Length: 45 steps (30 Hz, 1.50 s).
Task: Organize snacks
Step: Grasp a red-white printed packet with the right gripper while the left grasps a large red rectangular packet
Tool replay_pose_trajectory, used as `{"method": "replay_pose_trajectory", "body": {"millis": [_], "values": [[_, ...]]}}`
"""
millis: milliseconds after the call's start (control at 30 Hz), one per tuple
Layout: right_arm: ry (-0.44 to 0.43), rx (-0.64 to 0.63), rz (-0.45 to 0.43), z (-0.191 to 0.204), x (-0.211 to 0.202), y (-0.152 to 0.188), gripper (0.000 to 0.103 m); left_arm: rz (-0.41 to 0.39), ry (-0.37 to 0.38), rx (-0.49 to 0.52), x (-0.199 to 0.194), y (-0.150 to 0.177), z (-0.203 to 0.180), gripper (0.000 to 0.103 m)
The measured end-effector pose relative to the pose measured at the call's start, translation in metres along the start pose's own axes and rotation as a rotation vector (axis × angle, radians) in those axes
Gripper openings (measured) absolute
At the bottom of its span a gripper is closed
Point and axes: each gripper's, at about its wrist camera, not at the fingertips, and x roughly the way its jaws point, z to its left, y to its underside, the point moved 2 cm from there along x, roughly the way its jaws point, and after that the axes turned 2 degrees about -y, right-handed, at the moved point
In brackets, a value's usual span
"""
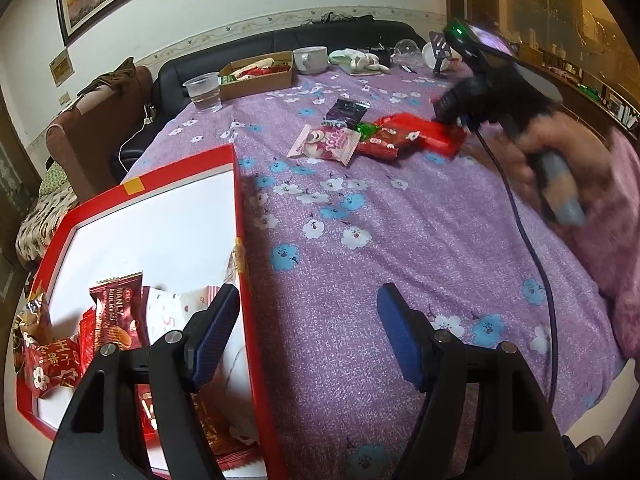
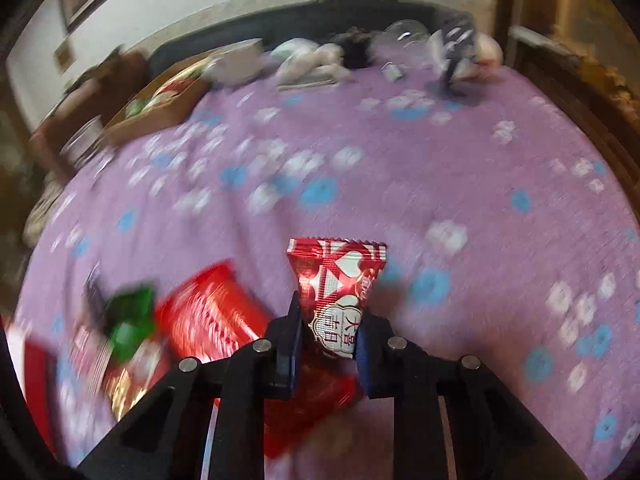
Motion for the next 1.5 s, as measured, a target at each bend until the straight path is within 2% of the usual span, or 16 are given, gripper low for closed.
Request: {"method": "replay_pose_trajectory", "body": {"millis": [100,133,200,267,333,433,500,633,733,867,1000,1167,1333,1433,1500], "values": [[-0.068,-0.113,0.003,0.022,-0.018,0.027,0.022,-0.015,-0.003,0.002,-0.007,-0.003,-0.001,0.071],[-0.100,-0.150,0.029,0.030,-0.022,0.036,0.022,-0.018,-0.004,0.003,-0.008,-0.004,-0.002,0.071],[-0.226,-0.243,0.070,0.051,-0.037,0.060,0.021,-0.021,-0.006,0.010,-0.010,-0.006,-0.004,0.071],[-0.295,-0.288,0.068,0.059,-0.050,0.073,0.021,-0.019,0.000,0.016,-0.009,-0.011,-0.007,0.071],[-0.294,-0.225,0.004,0.043,-0.057,0.065,0.021,-0.016,0.011,0.027,-0.006,-0.019,-0.012,0.071],[-0.274,0.009,-0.053,-0.009,-0.048,0.039,0.021,-0.015,0.011,0.054,0.002,-0.033,-0.021,0.071],[-0.299,0.130,-0.090,-0.042,-0.038,0.032,0.022,-0.002,0.032,0.076,0.014,-0.048,-0.028,0.071],[-0.327,0.284,-0.087,-0.080,-0.024,0.029,0.022,0.120,0.138,0.114,0.053,-0.074,-0.052,0.071],[-0.310,0.283,-0.095,-0.084,-0.023,0.025,0.025,0.167,0.183,0.140,0.080,-0.090,-0.068,0.071],[-0.343,0.277,-0.083,-0.082,-0.024,0.024,0.025,0.217,0.131,0.207,0.112,-0.105,-0.079,0.073],[-0.376,0.309,-0.060,-0.088,-0.025,0.028,0.025,0.235,0.172,0.205,0.131,-0.124,-0.079,0.077],[-0.393,0.325,-0.048,-0.089,-0.026,0.027,0.026,0.240,0.218,0.209,0.148,-0.141,-0.090,0.077],[-0.390,0.333,-0.031,-0.088,-0.023,0.028,0.026,0.198,0.232,0.297,0.151,-0.149,-0.111,0.078],[-0.388,0.330,-0.031,-0.089,-0.021,0.026,0.026,0.225,0.252,0.252,0.155,-0.151,-0.109,0.078],[-0.390,0.332,-0.031,-0.089,-0.020,0.025,0.026,0.224,0.277,0.216,0.154,-0.148,-0.104,0.074]]}}
